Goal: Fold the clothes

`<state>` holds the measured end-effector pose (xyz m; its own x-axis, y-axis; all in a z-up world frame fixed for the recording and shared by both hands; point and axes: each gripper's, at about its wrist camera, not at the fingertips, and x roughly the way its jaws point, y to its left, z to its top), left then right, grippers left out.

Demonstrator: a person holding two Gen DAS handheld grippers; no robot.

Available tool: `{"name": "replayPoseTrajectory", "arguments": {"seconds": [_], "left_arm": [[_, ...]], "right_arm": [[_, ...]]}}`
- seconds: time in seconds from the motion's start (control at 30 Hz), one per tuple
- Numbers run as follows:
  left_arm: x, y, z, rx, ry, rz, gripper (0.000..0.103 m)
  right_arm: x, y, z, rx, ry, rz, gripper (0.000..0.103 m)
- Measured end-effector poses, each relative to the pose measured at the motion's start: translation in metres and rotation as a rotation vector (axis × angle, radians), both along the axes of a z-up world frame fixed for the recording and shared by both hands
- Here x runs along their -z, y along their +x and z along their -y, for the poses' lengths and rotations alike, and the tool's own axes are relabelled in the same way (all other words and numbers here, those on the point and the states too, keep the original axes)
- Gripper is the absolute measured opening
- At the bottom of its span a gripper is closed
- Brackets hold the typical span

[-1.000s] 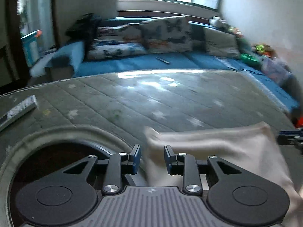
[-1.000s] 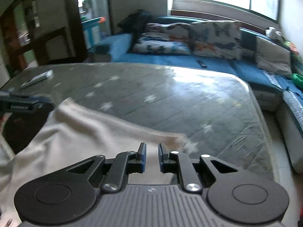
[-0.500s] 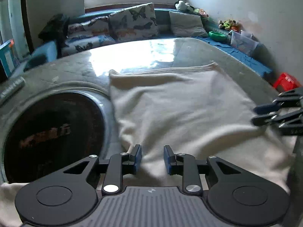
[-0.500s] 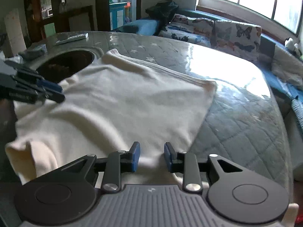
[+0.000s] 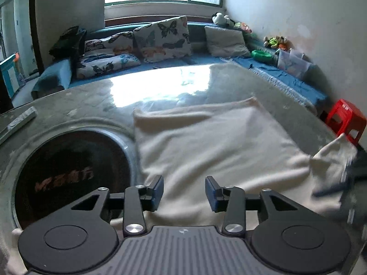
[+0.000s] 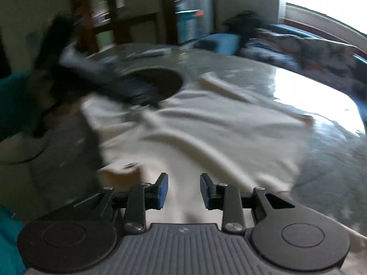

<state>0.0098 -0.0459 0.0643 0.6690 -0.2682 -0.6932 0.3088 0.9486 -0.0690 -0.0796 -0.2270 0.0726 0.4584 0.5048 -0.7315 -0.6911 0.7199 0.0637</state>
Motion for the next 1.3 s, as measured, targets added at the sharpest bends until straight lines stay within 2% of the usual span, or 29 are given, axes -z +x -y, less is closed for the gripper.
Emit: {"name": "replayPoseTrajectory", "arguments": {"seconds": [0.2, 0.33, 0.37, 0.47, 0.57, 0.77, 0.87, 1.07, 1.2, 1.3], "left_arm": [[0.005, 0.017, 0.025, 0.031, -0.029, -0.028, 0.053], [0.014, 0.026, 0.035, 0.032, -0.060, -0.060, 0.053], [0.016, 0.027, 0.036, 0.031, -0.065, -0.069, 0.053], [0.021, 0.028, 0.041, 0.033, -0.054, -0.080, 0.054], [0.026, 0.031, 0.041, 0.031, -0.038, -0.090, 0.055], [0.033, 0.037, 0.038, 0.012, -0.029, -0.096, 0.058], [0.031, 0.034, 0.037, 0.012, -0.035, -0.096, 0.059], [0.017, 0.006, 0.045, 0.071, -0.051, -0.047, 0.059], [0.018, -0.023, 0.056, 0.139, -0.018, -0.017, 0.059], [0.024, -0.039, 0.060, 0.164, 0.004, -0.011, 0.059]], "right_arm": [[0.014, -0.014, -0.027, -0.066, -0.074, 0.057, 0.037], [0.024, -0.020, -0.039, -0.081, -0.101, 0.091, 0.034], [0.026, -0.020, -0.040, -0.081, -0.106, 0.113, 0.025], [0.029, -0.017, -0.042, -0.065, -0.100, 0.113, 0.007], [0.028, -0.023, -0.041, -0.094, -0.096, 0.109, 0.003], [0.031, -0.045, -0.043, -0.160, -0.156, 0.138, 0.003], [0.025, -0.043, -0.039, -0.140, -0.117, 0.100, 0.009], [0.020, -0.041, -0.022, -0.064, -0.051, 0.025, 0.011], [0.013, -0.047, 0.000, -0.008, 0.012, -0.011, 0.014], [0.003, -0.046, 0.028, 0.095, 0.044, 0.014, 0.019]]}}
